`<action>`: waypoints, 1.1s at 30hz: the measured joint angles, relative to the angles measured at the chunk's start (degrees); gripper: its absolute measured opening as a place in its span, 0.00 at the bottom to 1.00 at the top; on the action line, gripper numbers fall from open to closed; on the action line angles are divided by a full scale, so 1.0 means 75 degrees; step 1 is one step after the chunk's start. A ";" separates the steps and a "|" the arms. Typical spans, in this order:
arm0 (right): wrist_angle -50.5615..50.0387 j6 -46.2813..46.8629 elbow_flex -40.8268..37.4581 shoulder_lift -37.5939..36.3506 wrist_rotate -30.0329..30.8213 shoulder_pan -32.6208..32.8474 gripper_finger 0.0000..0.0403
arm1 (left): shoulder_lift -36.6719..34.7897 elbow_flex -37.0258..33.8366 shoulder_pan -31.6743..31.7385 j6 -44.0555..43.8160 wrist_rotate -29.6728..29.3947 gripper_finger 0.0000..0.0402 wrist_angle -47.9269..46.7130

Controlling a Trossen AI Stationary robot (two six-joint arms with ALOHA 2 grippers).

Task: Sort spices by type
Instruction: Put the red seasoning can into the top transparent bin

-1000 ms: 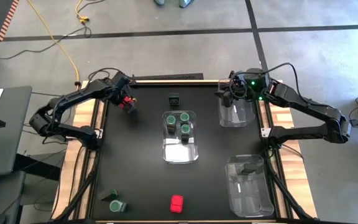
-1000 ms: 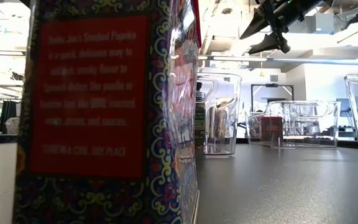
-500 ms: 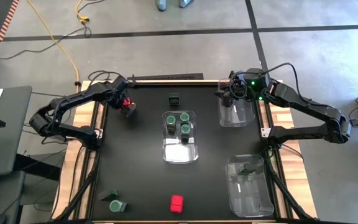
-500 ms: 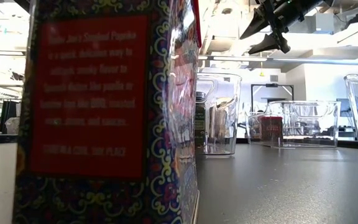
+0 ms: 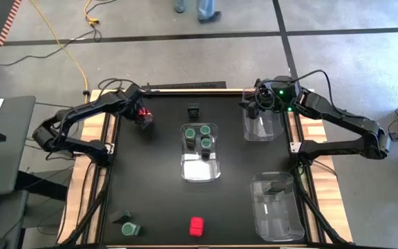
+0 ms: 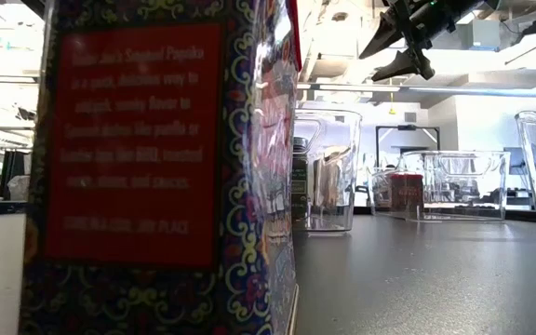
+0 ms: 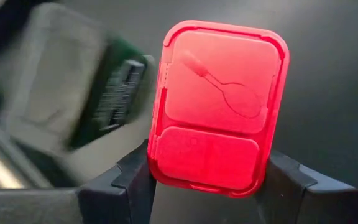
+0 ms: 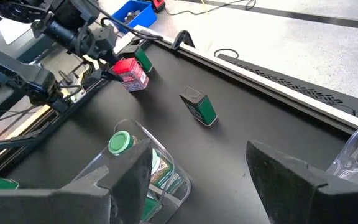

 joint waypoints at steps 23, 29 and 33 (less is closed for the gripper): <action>0.1962 -0.2473 0.0442 0.2034 -0.0978 0.0364 0.71 | 0.0106 0.4101 -0.2746 -0.0307 0.0549 0.49 -0.0160; 0.0602 -0.4227 0.2603 0.3388 -0.1168 0.0751 0.71 | 0.1518 0.5692 -0.3172 -0.0313 0.0018 0.49 -0.1129; -0.0928 -0.5268 0.4326 0.4284 -0.1166 0.0881 0.71 | 0.2418 0.6652 -0.3394 -0.0287 -0.0190 0.49 -0.1821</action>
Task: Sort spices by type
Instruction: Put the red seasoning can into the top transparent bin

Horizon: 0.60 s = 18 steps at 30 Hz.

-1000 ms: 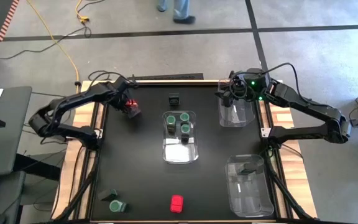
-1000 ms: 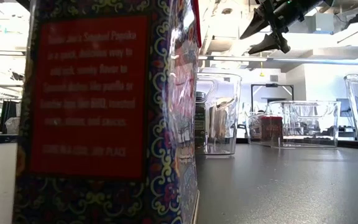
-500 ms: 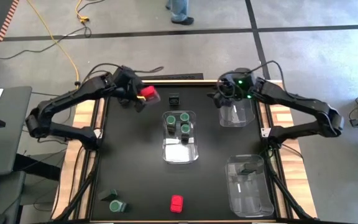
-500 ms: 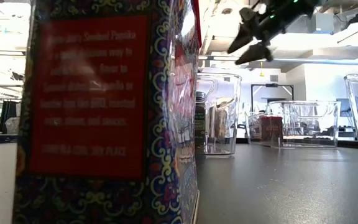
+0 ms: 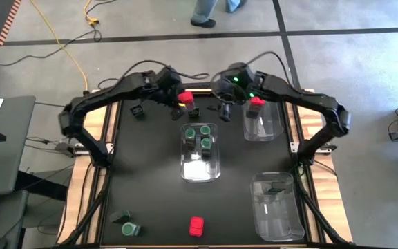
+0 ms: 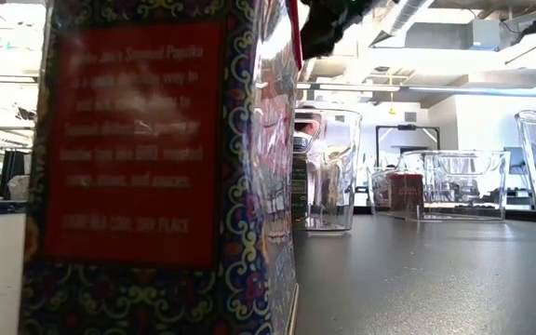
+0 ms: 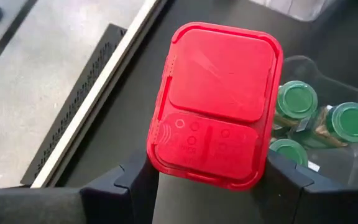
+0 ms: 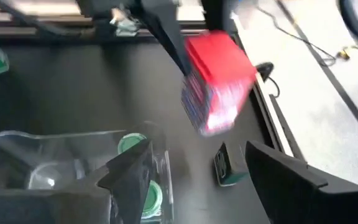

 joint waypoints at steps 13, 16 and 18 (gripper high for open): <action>-0.1236 -0.1541 0.1511 0.1357 0.0114 0.0082 0.71 | 0.0787 0.0759 -0.0657 0.0312 -0.0014 0.49 -0.0202; -0.1140 -0.1640 0.1511 0.1436 0.0110 0.0190 0.71 | 0.0787 0.0759 -0.0721 0.0312 -0.0009 0.49 -0.0117; -0.1053 -0.1868 0.1511 0.1489 0.0108 0.0292 0.71 | 0.0787 0.0759 -0.0762 0.0312 -0.0009 0.49 -0.0033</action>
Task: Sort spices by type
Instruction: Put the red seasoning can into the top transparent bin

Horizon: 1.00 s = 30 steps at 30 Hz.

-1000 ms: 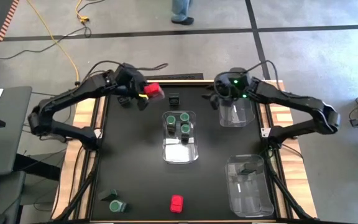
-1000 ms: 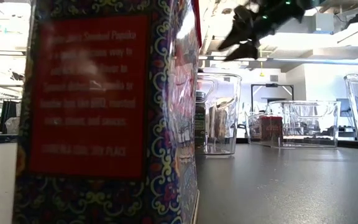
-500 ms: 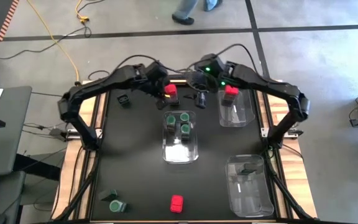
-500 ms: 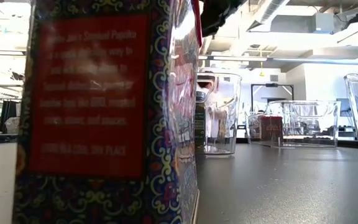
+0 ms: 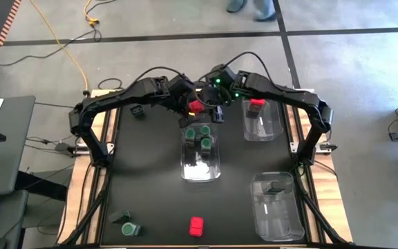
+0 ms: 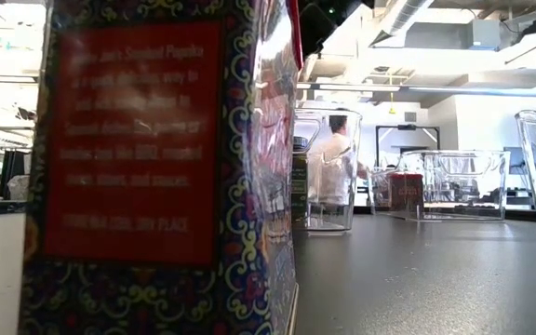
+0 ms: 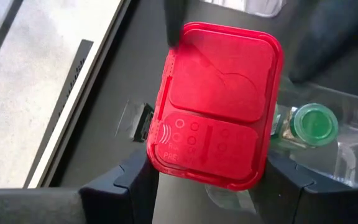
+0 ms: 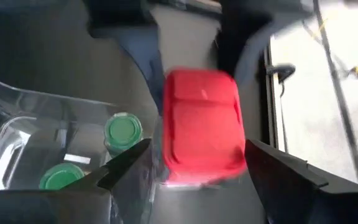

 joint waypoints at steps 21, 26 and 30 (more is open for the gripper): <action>0.0354 0.0146 0.0002 0.0184 -0.0031 0.0199 0.71 | -0.0006 -0.0006 -0.0321 0.0192 -0.0158 0.50 0.0077; 0.0412 0.0160 -0.0003 0.0187 -0.0012 0.0229 0.71 | -0.0009 -0.0006 -0.0323 0.0192 -0.0155 0.50 0.0055; 0.0380 0.0155 -0.0003 0.0190 -0.0005 0.0229 0.71 | 0.0000 -0.0006 -0.0329 0.0134 -0.0131 0.50 0.0055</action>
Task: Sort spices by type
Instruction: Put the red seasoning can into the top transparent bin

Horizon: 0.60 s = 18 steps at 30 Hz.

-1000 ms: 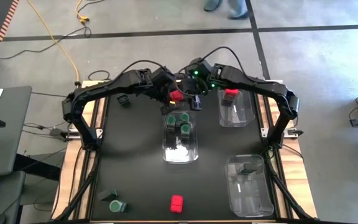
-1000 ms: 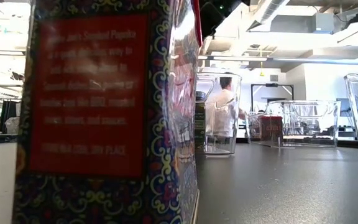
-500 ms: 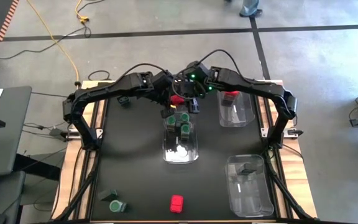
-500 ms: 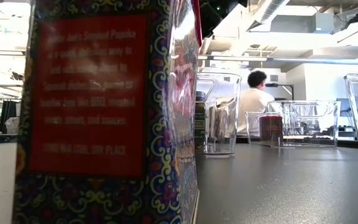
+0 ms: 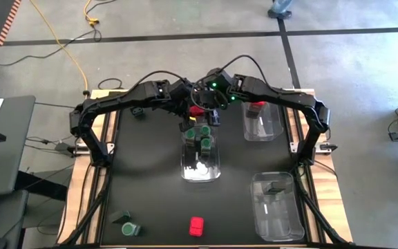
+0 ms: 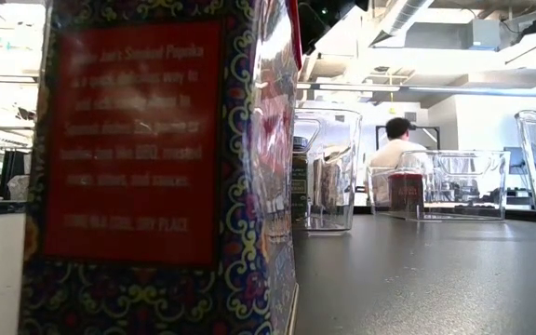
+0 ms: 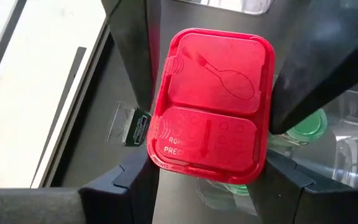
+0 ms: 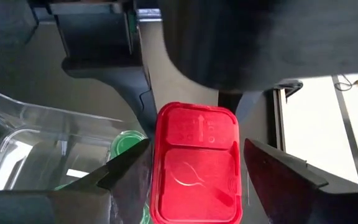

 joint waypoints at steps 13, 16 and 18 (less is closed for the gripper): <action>-0.0002 0.0363 0.0000 0.0003 0.0002 -0.0143 0.71 | 0.0000 0.0000 0.0006 -0.0033 -0.0008 0.50 -0.0019; -0.0018 0.0560 0.0000 0.0003 -0.0008 -0.0225 0.71 | 0.0000 0.0000 0.0015 -0.0080 -0.0036 0.50 -0.0014; -0.0034 0.0650 0.0000 0.0003 -0.0018 -0.0266 0.71 | 0.0000 0.0000 0.0015 -0.0105 -0.0053 0.50 -0.0003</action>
